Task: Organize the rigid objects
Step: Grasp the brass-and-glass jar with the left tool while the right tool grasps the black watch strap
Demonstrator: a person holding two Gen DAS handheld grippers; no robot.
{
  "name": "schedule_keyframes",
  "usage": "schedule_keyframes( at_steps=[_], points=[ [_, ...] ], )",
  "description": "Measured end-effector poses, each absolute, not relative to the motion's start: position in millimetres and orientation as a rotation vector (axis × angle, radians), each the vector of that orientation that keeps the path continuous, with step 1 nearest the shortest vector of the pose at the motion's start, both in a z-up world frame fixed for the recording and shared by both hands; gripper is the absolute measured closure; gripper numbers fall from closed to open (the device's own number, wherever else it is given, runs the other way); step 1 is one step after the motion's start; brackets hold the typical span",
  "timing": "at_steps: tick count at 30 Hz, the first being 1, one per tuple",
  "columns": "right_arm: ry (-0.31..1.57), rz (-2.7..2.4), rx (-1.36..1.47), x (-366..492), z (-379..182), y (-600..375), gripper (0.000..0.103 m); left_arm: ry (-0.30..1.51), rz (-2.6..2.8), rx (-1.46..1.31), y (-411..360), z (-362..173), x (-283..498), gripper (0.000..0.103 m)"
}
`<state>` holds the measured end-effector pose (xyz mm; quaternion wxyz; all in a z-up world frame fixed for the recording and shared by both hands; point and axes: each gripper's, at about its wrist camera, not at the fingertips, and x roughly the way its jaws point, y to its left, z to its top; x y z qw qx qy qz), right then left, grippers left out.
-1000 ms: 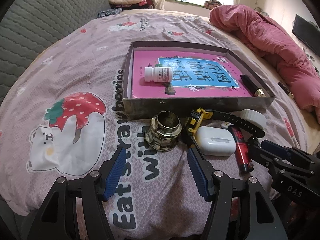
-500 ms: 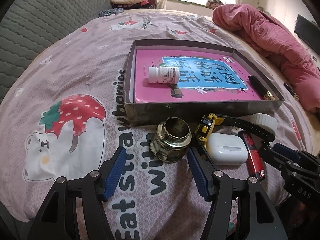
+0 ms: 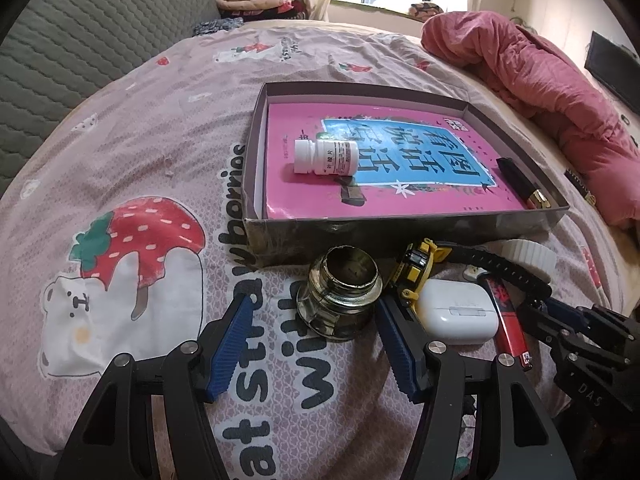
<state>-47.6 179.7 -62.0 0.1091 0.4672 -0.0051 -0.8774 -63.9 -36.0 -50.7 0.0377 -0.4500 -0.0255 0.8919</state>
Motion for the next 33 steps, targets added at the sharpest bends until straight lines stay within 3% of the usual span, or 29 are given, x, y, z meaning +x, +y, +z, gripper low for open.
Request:
schedule_keyframes(
  at_steps=[19,21,24,33],
  points=[
    [-0.036,-2.557,1.377,-45.5,-62.3,185.2,0.079,-0.183,2.714,-1.365,-44.3,-58.8,-79.9,0.039],
    [-0.031,-2.559,1.376,-45.0,-62.5,185.5,0.079,-0.196,2.708,-1.36,-45.6,-59.0,-80.5,0.043],
    [-0.016,-2.561,1.375,-44.1,-62.8,184.6,0.079,-0.175,2.696,-1.349,-42.1,-59.1,-79.5,0.058],
    [0.0,-2.553,1.379,-41.3,-61.2,185.6,0.079,-0.211,2.679,-1.343,-45.1,-58.4,-79.2,0.059]
  ],
)
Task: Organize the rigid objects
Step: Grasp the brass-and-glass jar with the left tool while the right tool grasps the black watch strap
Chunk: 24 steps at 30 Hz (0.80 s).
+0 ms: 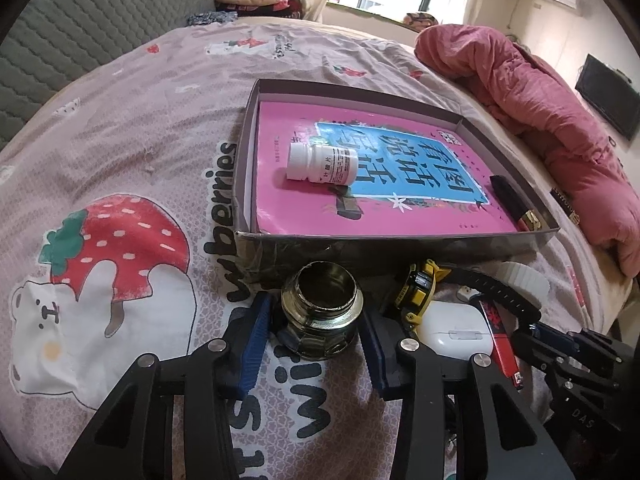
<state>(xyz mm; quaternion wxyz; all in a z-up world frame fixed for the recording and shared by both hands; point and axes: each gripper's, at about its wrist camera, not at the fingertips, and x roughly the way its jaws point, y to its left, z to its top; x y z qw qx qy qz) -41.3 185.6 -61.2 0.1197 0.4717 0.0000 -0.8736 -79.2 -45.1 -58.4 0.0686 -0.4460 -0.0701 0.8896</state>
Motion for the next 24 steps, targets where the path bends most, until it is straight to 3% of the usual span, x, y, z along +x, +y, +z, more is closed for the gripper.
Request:
schedule_keyframes(
  at_steps=[7,9,24],
  points=[
    [-0.005,-2.548,1.392,-37.3,-57.8,190.4,0.079,-0.222,2.682,-1.326,-47.8,-51.1,-73.7,0.06],
    [-0.009,-2.547,1.396,-35.9,-56.8,192.0,0.079,-0.222,2.683,-1.33,-48.9,-49.3,-71.4,0.066],
    [-0.029,-2.564,1.407,-29.8,-50.6,202.1,0.079,-0.238,2.711,-1.285,-54.5,-33.1,-52.2,0.066]
  ],
)
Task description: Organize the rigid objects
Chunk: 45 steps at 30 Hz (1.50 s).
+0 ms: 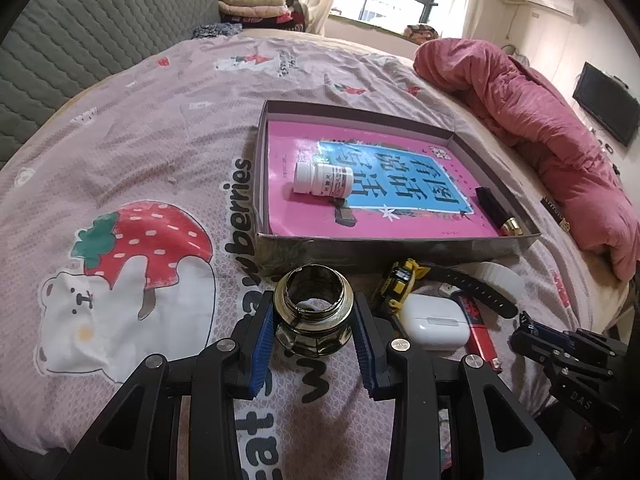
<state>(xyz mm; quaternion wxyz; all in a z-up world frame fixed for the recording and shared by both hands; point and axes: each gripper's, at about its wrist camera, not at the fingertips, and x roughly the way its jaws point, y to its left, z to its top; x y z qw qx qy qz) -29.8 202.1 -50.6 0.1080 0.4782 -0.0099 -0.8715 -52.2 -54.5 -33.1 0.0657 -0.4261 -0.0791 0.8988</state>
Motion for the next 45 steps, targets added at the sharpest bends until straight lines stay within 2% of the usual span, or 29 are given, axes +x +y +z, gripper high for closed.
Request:
schedule_keyframes(
  at_steps=[27,39,45],
  points=[
    [-0.018,-2.686,1.184,-27.1,-14.9,208.8,0.079,-0.136,2.728,-1.126,-33.7,-11.1,-32.9,0.066],
    [0.048,-2.723,1.125,-37.7,-13.3,201.1,0.079,-0.192,2.716,-1.084,-38.4,-13.7,-49.8,0.066],
    [-0.004,-2.723,1.126,-43.9,-10.7,200.4,0.079,-0.231,2.725,-1.087,-44.8,-16.2,-58.8,0.066]
  ],
)
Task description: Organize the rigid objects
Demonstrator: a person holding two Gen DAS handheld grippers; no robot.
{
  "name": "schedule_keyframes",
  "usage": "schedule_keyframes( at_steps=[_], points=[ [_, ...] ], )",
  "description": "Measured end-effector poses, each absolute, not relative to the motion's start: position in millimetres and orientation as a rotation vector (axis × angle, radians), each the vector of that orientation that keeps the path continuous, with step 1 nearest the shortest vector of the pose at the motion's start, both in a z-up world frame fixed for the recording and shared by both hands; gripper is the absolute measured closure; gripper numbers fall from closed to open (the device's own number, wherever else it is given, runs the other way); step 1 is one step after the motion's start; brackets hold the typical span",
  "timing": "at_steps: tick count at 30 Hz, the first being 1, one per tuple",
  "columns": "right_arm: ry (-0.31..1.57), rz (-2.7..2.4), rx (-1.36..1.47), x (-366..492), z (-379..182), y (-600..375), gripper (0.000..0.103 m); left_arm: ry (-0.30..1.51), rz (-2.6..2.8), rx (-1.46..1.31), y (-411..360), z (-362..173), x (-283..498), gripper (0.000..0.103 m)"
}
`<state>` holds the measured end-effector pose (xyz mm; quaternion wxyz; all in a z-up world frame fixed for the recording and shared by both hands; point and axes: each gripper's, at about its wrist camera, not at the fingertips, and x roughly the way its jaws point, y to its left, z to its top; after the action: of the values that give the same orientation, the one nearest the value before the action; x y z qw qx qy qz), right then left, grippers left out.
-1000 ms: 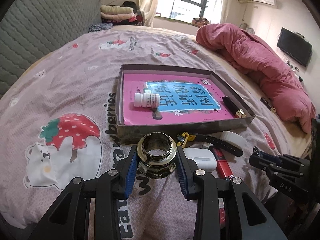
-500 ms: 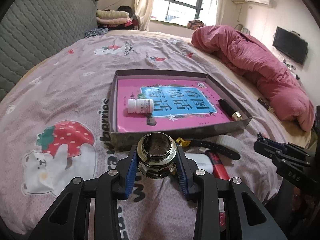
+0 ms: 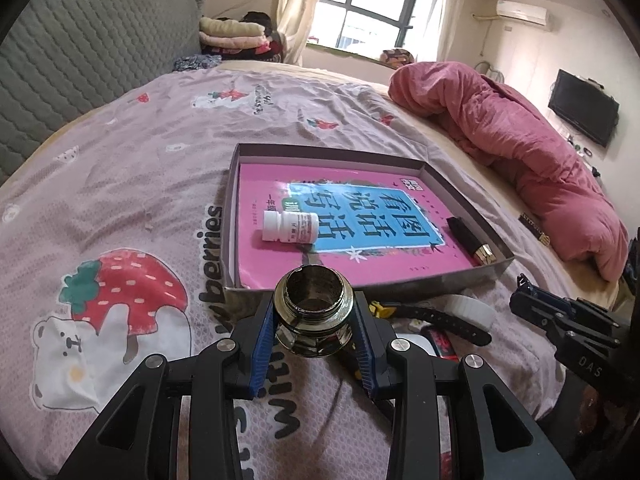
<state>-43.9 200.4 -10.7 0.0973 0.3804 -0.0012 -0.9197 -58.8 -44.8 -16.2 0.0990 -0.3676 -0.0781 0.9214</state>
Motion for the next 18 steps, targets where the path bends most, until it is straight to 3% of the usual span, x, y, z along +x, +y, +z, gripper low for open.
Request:
schedule_keyframes(
  at_steps=[18],
  points=[
    [0.034,-2.75,1.074,-56.7,-4.2,193.1,0.079,-0.22,2.786,-1.033,-45.8,-14.8,-79.7,0.066]
  ],
)
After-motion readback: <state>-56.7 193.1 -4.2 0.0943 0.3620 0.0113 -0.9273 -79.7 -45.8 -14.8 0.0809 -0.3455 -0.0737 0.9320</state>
